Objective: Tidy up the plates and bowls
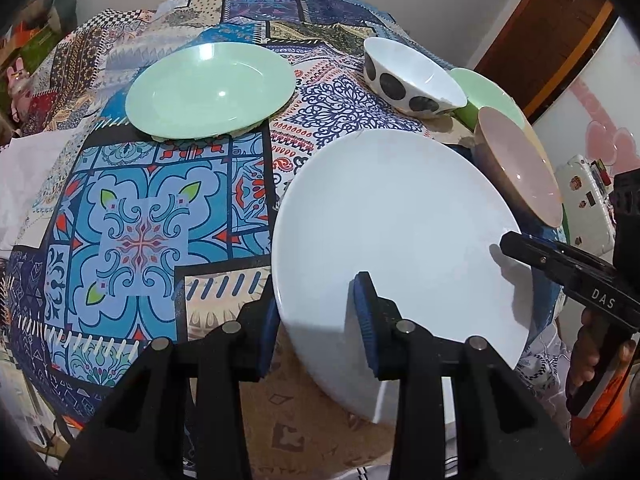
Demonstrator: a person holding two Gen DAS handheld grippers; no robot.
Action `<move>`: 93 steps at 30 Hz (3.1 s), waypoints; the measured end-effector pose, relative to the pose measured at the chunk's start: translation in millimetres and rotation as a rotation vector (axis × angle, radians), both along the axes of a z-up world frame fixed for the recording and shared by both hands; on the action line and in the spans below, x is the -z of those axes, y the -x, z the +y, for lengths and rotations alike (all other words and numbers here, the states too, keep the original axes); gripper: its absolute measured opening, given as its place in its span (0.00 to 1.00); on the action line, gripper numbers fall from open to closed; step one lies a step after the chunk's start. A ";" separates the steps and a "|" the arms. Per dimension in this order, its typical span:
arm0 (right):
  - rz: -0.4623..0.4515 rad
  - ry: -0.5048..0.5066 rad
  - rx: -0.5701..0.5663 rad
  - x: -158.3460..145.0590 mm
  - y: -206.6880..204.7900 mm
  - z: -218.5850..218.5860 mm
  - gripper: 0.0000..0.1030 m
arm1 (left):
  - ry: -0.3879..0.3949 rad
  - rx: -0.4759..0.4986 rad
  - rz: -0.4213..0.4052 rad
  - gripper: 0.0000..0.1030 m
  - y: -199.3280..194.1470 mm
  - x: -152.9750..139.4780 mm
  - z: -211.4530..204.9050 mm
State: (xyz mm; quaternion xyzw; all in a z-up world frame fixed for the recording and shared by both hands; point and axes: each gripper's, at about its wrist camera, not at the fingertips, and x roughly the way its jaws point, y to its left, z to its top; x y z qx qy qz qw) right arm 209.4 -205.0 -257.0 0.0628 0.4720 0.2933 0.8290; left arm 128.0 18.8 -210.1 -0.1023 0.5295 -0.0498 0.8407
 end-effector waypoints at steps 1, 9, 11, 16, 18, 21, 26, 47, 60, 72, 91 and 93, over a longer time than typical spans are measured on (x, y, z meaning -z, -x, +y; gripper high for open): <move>-0.003 0.003 0.002 -0.2 0.4 0.2 0.24 | -0.002 -0.001 0.002 0.35 -0.8 0.2 -0.5; -0.032 0.036 0.009 -4.3 5.2 1.0 0.24 | -0.013 0.007 0.010 0.38 -2.3 2.4 -6.4; -0.044 0.052 0.009 -4.8 5.9 2.4 0.24 | -0.030 0.012 0.000 0.39 -1.0 2.3 -9.0; -0.101 0.116 0.028 -9.7 9.3 3.7 0.26 | -0.042 0.023 -0.031 0.43 4.0 -2.3 -5.8; -0.082 0.103 0.028 -10.4 9.1 1.5 0.26 | -0.044 0.011 -0.047 0.48 7.0 -7.4 -1.3; -0.098 0.111 0.030 -16.5 11.2 2.4 0.26 | -0.045 -0.007 -0.074 0.52 11.9 -16.4 5.1; -0.149 0.106 0.020 -36.3 12.2 10.5 0.30 | -0.074 -0.038 -0.151 0.59 22.0 -40.0 18.6; -0.259 0.124 -0.057 -78.9 -43.9 92.8 0.38 | -0.236 -0.148 -0.355 0.86 -19.2 -94.0 108.5; -0.162 0.168 -0.090 -47.1 -96.3 144.7 0.38 | -0.142 -0.190 -0.222 0.86 -101.8 -35.2 172.0; -0.063 0.255 -0.169 -9.3 -131.6 189.7 0.38 | -0.132 -0.165 -0.139 0.67 -152.3 23.5 194.3; -0.032 0.311 -0.200 9.0 -148.7 212.2 0.34 | -0.037 -0.038 -0.110 0.30 -174.2 37.9 191.1; -0.051 0.328 -0.199 8.5 -146.6 212.9 0.31 | -0.041 -0.038 -0.107 0.30 -173.3 37.3 190.1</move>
